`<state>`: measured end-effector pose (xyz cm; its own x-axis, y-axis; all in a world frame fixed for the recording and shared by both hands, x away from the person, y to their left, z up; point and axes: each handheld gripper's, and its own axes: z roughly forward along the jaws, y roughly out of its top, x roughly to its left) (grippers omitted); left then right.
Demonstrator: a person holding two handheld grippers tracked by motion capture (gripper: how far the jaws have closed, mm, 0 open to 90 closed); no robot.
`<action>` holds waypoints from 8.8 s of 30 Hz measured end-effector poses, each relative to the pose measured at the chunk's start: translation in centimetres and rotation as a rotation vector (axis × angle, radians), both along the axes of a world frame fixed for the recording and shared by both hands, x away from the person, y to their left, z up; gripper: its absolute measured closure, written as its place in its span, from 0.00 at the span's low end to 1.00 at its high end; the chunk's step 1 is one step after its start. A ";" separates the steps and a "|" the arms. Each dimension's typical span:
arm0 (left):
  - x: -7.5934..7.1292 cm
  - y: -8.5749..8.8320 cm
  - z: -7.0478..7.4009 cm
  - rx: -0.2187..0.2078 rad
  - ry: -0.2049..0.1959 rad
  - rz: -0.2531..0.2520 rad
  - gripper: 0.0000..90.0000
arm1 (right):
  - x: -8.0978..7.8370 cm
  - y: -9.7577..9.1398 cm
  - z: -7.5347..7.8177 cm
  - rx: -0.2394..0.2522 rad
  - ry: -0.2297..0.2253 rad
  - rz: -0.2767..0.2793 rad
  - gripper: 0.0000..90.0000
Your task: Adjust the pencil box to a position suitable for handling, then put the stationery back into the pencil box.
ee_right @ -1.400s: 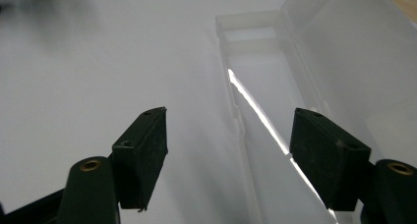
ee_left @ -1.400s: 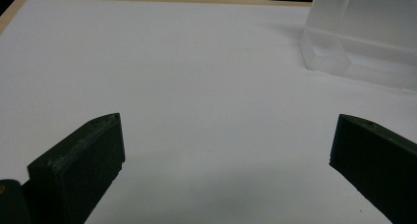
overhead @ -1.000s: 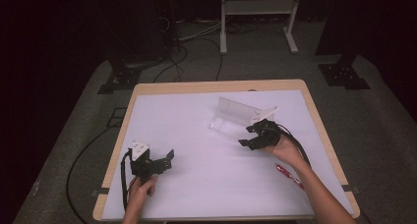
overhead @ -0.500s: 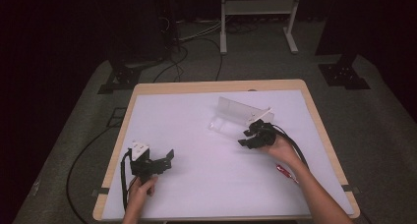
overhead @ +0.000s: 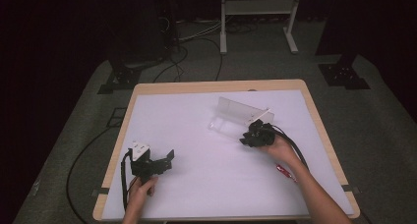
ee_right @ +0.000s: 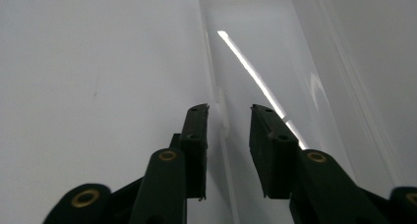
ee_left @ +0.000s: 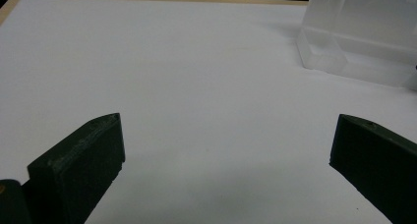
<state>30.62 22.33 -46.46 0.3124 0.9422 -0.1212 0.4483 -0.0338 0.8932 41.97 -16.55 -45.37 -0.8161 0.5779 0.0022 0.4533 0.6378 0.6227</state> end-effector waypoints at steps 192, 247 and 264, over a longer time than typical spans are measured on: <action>0.0 0.1 0.0 -0.018 -0.001 0.008 0.00 | -13.5 -12.9 1.3 0.260 -0.038 -0.115 0.48; 0.0 0.1 0.0 -0.016 0.003 0.010 0.00 | -16.7 -15.3 -2.3 0.179 -0.030 -0.186 0.88; 0.0 0.1 0.0 -0.015 0.001 0.008 0.00 | -16.1 -14.0 0.8 0.242 -0.058 -0.115 0.88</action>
